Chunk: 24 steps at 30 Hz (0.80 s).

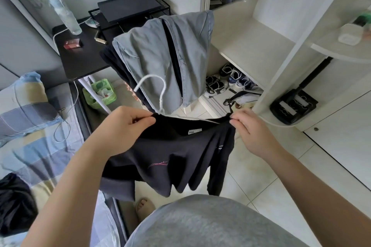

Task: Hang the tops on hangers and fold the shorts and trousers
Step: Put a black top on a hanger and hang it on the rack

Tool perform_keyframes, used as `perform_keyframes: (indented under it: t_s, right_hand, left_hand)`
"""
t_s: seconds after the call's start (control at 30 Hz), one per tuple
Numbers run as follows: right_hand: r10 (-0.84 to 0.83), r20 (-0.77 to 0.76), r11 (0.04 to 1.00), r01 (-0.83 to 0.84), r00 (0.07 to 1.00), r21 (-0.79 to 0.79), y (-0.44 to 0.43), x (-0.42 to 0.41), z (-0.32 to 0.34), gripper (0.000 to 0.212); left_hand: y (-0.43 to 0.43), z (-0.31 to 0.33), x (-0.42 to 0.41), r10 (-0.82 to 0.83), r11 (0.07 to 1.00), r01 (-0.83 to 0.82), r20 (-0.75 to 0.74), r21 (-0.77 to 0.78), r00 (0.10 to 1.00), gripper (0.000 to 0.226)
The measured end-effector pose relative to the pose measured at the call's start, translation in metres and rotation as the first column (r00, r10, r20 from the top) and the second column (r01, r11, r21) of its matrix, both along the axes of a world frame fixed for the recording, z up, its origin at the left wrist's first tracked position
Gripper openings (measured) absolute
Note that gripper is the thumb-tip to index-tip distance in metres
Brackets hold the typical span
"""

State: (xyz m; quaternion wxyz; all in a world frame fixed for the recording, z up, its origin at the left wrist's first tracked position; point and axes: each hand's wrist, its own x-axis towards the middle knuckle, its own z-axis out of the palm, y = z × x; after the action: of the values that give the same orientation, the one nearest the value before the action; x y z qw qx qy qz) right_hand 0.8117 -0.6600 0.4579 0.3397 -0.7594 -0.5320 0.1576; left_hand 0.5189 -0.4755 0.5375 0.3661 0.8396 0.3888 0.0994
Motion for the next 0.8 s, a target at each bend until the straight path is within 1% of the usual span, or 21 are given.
perform_keyframes:
  t_s: [0.1,0.2,0.27,0.33,0.43,0.53,0.6,0.63,0.67,0.73,0.77,0.8]
  right_hand:
    - [0.041,0.010,0.998,-0.041,0.999,0.044,0.010,-0.009,0.019,0.017]
    - [0.136,0.017,0.988,-0.137,0.991,0.076,0.021,-0.029,0.038,0.017]
    - [0.216,-0.010,0.971,-0.214,0.976,0.102,0.027,-0.047,0.048,0.017]
    - [0.253,-0.049,0.961,-0.245,0.966,0.125,0.030,-0.061,0.054,0.018]
    - [0.225,-0.116,0.969,-0.211,0.967,0.125,0.032,-0.063,0.057,0.023]
    - [0.188,-0.173,0.978,-0.167,0.967,0.128,0.026,-0.050,0.056,0.015]
    - [0.124,-0.217,0.986,-0.096,0.968,0.135,0.021,-0.037,0.056,0.015]
    - [0.095,-0.241,0.990,-0.068,0.966,0.121,0.019,-0.032,0.057,0.017]
    - [0.078,-0.258,0.994,-0.054,0.963,0.098,0.017,-0.026,0.058,0.023]
    - [0.076,-0.275,0.997,-0.069,0.958,0.038,0.014,-0.021,0.059,0.045]
    - [0.083,-0.272,0.997,-0.081,0.959,0.018,0.013,-0.021,0.061,0.048]
    - [0.083,-0.265,0.997,-0.083,0.961,0.012,0.012,-0.022,0.062,0.042]
  left_hand:
    - [-0.011,-0.002,0.013,-0.042,0.999,0.043,0.028,-0.032,0.999,0.018]
    - [-0.026,-0.005,0.034,-0.115,0.993,0.116,0.042,-0.026,0.992,0.024]
    - [-0.037,-0.006,0.048,-0.160,0.987,0.161,0.066,-0.018,0.985,0.029]
    - [-0.044,-0.008,0.056,-0.168,0.985,0.170,0.102,-0.011,0.981,0.031]
    - [-0.043,-0.010,0.054,-0.175,0.984,0.178,0.135,-0.012,0.975,0.028]
    - [-0.033,-0.012,0.042,-0.158,0.987,0.161,0.148,-0.009,0.976,0.014]
    - [-0.022,-0.011,0.029,-0.114,0.993,0.113,0.149,0.014,0.982,0.016]
    - [-0.016,-0.012,0.023,-0.091,0.996,0.090,0.151,0.016,0.984,0.018]
    - [-0.012,-0.013,0.018,-0.073,0.997,0.072,0.157,0.011,0.985,0.018]
    - [-0.007,-0.014,0.012,-0.060,0.998,0.060,0.167,0.004,0.984,0.017]
    - [-0.008,-0.015,0.012,-0.060,0.998,0.059,0.173,0.009,0.983,0.018]
    - [-0.009,-0.016,0.013,-0.060,0.998,0.058,0.180,0.016,0.982,0.019]
